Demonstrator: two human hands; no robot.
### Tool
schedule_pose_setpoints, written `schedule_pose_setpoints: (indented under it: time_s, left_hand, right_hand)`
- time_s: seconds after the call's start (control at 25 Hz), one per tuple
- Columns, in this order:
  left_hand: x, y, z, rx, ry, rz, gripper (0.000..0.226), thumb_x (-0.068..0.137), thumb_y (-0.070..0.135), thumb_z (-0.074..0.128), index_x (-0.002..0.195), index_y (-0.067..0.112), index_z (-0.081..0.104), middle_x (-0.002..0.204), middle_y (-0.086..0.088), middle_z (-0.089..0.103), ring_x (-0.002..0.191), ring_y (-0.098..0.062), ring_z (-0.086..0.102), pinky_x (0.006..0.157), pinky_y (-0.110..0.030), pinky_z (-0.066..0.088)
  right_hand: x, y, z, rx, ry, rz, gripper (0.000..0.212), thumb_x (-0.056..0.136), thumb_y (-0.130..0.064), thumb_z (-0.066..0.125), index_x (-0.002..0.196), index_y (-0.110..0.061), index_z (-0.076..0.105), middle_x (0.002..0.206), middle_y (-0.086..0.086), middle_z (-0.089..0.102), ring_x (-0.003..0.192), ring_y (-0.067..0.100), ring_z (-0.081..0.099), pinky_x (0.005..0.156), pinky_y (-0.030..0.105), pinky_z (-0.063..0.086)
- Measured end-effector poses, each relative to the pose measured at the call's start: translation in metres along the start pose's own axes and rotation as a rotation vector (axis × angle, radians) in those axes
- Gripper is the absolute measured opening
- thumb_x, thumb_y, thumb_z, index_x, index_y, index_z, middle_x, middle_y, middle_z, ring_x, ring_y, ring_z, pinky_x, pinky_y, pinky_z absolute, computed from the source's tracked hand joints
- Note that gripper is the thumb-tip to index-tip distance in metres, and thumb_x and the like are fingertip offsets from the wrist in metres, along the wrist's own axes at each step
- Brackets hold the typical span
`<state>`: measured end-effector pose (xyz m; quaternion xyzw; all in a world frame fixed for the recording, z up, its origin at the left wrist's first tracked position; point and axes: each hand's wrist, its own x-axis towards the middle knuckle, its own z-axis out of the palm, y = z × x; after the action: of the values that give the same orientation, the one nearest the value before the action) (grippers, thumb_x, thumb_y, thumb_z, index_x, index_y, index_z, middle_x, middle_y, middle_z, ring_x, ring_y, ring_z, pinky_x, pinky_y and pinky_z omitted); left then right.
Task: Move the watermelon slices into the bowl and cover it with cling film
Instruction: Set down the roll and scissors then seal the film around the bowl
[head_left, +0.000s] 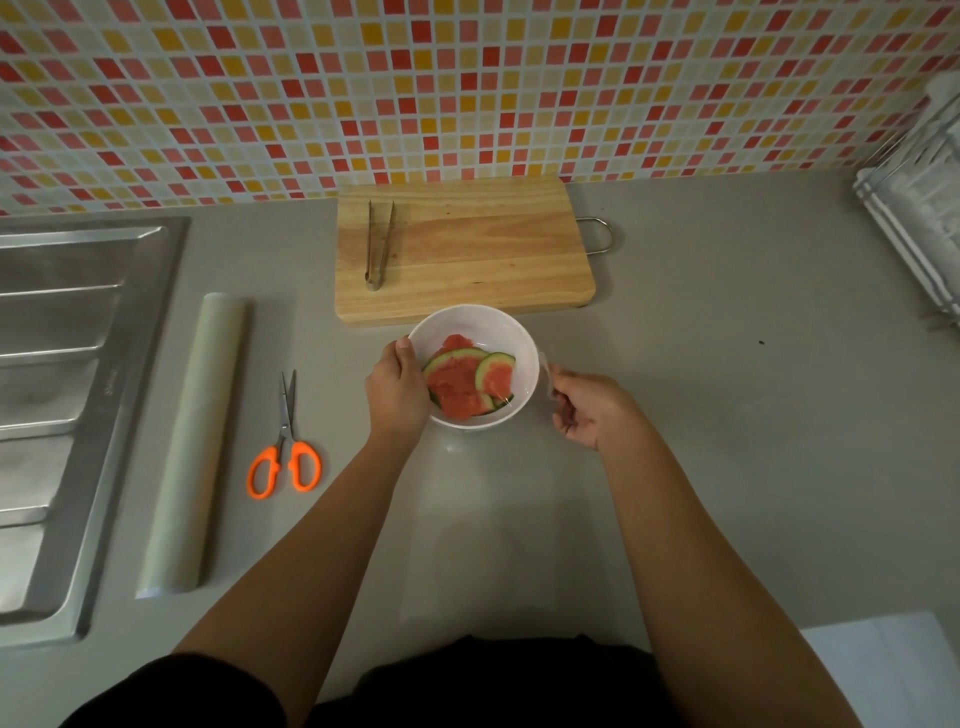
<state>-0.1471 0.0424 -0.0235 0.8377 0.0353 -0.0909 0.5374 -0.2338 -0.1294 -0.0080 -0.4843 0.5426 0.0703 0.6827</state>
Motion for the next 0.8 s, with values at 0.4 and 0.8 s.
schedule_pose_setpoints:
  time_s: [0.4, 0.8]
  left_hand:
    - [0.001, 0.003, 0.000, 0.041, -0.010, 0.020, 0.041, 0.101, 0.030, 0.027, 0.103, 0.008, 0.061, 0.088, -0.002, 0.056, 0.082, -0.019, 0.051, 0.072, -0.026, 0.034]
    - [0.002, 0.003, -0.001, 0.084, -0.048, 0.047, 0.037, 0.101, 0.029, 0.027, 0.096, 0.012, 0.059, 0.082, -0.001, 0.056, 0.075, -0.015, 0.051, 0.066, -0.026, 0.034]
  right_hand:
    - [0.003, -0.024, 0.016, -0.035, -0.063, -0.013, 0.037, 0.085, -0.044, 0.058, 0.059, -0.020, 0.050, 0.047, -0.005, 0.048, 0.051, 0.008, 0.040, 0.053, 0.020, 0.035]
    - [0.007, -0.048, 0.018, 0.098, -0.099, 0.077, 0.033, 0.094, -0.033, 0.043, 0.068, -0.012, 0.044, 0.054, 0.001, 0.050, 0.038, 0.011, 0.044, 0.042, 0.020, 0.036]
